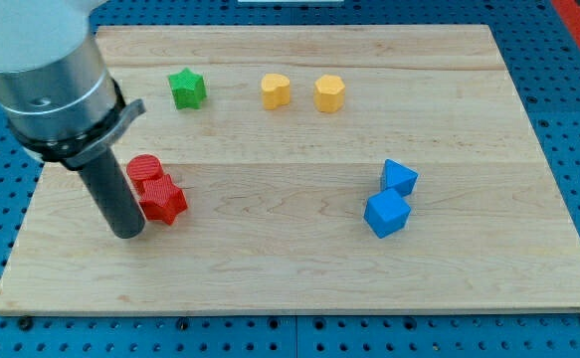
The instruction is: Move the red star towards the center
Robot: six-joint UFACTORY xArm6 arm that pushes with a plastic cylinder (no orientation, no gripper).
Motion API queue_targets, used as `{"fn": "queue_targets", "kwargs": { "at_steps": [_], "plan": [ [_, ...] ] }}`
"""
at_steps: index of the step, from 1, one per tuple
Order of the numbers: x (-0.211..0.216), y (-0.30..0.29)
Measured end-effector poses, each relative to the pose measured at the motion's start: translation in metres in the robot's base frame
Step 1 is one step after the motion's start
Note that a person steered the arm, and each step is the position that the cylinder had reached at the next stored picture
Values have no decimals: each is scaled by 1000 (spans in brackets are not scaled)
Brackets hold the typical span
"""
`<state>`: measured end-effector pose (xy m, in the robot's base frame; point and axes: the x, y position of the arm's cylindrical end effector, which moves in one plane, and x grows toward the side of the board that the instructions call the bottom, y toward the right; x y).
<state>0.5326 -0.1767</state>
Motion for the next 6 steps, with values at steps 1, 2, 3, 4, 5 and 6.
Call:
{"fn": "queue_targets", "kwargs": {
  "at_steps": [1, 2, 3, 4, 5, 6],
  "plan": [
    [-11, -8],
    [-29, 17],
    [-29, 63],
    [-29, 80],
    [-9, 109],
    [-12, 115]
  ]
}}
